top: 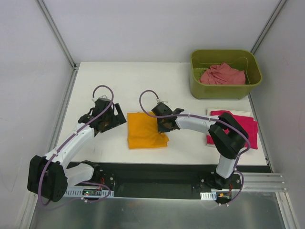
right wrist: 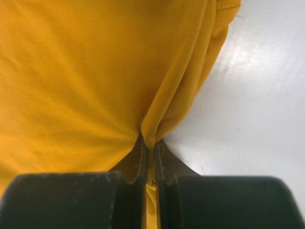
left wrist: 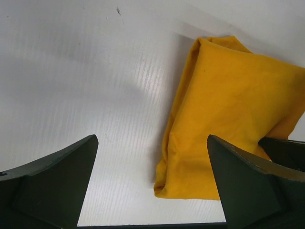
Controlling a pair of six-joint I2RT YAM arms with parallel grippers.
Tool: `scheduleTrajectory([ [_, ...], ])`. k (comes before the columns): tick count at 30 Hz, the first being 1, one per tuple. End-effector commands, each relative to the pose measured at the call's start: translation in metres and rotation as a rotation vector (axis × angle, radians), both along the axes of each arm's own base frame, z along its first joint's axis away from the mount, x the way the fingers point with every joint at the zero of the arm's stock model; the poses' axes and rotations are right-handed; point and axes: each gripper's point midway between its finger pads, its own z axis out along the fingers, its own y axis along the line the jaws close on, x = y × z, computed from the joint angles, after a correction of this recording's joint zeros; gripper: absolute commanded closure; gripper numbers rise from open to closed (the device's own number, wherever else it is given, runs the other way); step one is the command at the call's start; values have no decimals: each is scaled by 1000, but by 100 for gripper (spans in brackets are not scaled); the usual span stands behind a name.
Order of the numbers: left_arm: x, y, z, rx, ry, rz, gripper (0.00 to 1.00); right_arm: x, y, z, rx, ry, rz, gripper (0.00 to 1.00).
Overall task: Fold and stack the t-shirts
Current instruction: Put the neatly folded tshirt into the corner of the board with the right arm
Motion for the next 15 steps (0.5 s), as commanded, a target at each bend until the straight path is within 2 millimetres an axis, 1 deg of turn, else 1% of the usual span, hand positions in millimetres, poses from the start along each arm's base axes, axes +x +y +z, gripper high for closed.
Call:
scheduleTrajectory([
  [1, -3, 3, -2, -2, 2, -8, 1, 7, -61, 27, -253, -134, 33, 99],
  [2, -2, 3, -2, -2, 2, -6, 1, 4, -76, 38, -318, -140, 42, 100],
  [3, -3, 3, -2, -3, 4, -10, 1, 6, -87, 45, -377, -160, 53, 100],
  [4, -3, 2, -2, -7, 2, -12, 1, 13, -105, 55, -488, -211, 84, 99],
  [5, -3, 2, -2, -10, 6, -14, 1, 12, -119, 62, -564, -219, 108, 100],
  [7, -3, 1, -2, -15, 7, -22, 1, 17, -144, 77, -709, -264, 115, 100],
  [8, -3, 1, -2, -15, 7, -22, 1, 14, -156, 84, -772, -257, 145, 100],
  [10, -3, 1, -1, -16, 5, -26, 1, 12, -170, 94, -844, -264, 148, 100],
  [15, -3, -1, 1, -20, 1, -34, 1, 9, -192, 125, -935, -295, 127, 99],
])
